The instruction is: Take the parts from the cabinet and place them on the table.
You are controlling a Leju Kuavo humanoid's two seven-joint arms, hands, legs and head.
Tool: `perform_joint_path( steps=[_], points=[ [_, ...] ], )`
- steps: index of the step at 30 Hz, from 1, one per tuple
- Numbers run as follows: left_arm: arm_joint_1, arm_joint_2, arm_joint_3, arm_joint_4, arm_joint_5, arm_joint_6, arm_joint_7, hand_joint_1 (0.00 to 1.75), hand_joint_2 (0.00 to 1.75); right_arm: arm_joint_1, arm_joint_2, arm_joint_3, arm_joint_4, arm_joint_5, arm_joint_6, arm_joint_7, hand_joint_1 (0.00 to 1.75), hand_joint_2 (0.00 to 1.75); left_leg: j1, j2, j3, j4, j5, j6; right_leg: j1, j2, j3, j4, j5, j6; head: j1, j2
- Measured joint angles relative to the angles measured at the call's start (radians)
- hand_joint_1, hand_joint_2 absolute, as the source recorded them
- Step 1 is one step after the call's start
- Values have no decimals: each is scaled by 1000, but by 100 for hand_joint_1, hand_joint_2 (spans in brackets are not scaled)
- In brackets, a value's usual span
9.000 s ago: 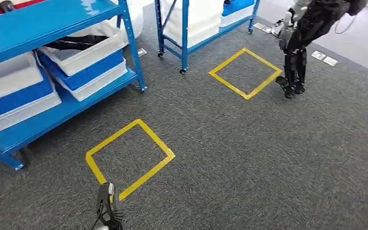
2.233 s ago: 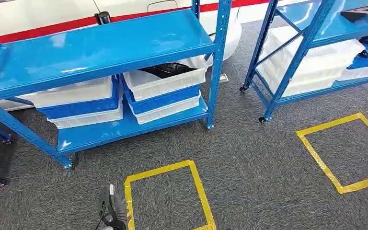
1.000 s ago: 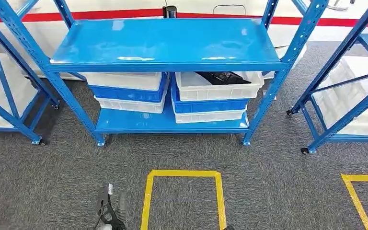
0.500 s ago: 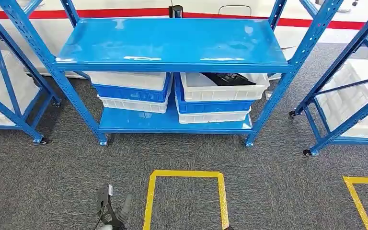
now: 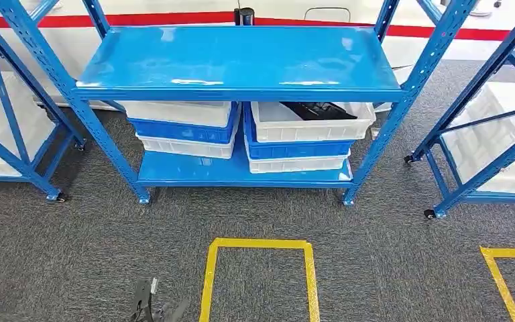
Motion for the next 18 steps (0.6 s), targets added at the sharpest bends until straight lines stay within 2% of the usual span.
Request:
perform_joint_path(
  steps=[1,2,8,9,18],
  points=[
    [8,5,4,3,-17,-11,1,0,175,8,-4,3,-4,-29,2,-8,0,175,0,0,0,0,0,0,0,0,0,0,0,0,0,0],
    [15,10,6,7,-34,-22,3,0,175,15,-6,6,-8,-55,5,-13,0,0,0,0,0,0,0,0,0,0,0,0,0,0,0,0],
    [64,39,30,33,-141,-91,10,0,175,62,-24,22,-37,-233,21,-54,0,0,0,0,0,0,-1,-1,0,0,0,0,-2,2,0,0],
    [72,44,33,37,-157,-101,11,0,0,70,-27,26,-41,-260,23,-61,0,0,0,0,0,0,-1,-1,0,0,0,0,-2,2,0,0],
    [138,87,71,78,-314,-201,25,0,0,137,-54,59,-83,-519,48,-120,0,0,0,0,5,0,-6,1,-1,0,-4,0,-5,5,0,0]
  ],
)
